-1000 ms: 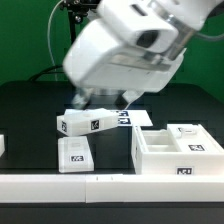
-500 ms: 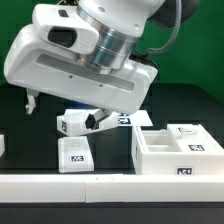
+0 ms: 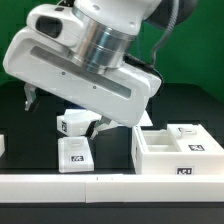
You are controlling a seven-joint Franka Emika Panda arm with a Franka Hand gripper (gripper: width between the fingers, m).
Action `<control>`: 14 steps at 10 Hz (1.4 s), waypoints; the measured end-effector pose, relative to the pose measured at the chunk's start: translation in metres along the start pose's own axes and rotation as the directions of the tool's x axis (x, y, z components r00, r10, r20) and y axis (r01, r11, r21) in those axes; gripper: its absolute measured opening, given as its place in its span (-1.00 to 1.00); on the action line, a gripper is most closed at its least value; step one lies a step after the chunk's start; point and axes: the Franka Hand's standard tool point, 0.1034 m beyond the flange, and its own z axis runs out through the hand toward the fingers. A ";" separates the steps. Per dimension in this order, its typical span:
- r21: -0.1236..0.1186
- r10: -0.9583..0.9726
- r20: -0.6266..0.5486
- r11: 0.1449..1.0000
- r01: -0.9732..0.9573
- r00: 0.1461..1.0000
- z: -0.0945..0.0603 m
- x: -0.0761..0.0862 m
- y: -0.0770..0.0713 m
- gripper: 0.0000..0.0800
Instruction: Assemble cabinet
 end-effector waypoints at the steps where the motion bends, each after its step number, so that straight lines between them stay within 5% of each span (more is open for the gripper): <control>1: 0.039 0.119 -0.024 0.992 -0.118 0.993 0.006 -0.006 -0.006 0.99; 2: 0.099 0.242 -0.003 0.965 -0.241 0.970 0.006 -0.008 -0.010 0.99; 6: 0.123 0.459 0.048 0.879 -0.461 0.887 0.002 -0.006 -0.016 0.99; 7: 0.147 0.606 0.065 0.780 -0.608 0.793 0.010 -0.009 -0.012 0.99; 10: 0.133 0.847 0.137 0.497 -0.857 0.513 0.026 -0.036 -0.024 0.99; 14: 0.132 0.867 0.157 0.455 -0.881 0.472 0.028 -0.035 -0.027 0.99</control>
Offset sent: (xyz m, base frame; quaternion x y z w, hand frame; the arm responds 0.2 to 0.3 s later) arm 0.0000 0.0000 0.0000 0.0000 0.0000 0.1296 0.9916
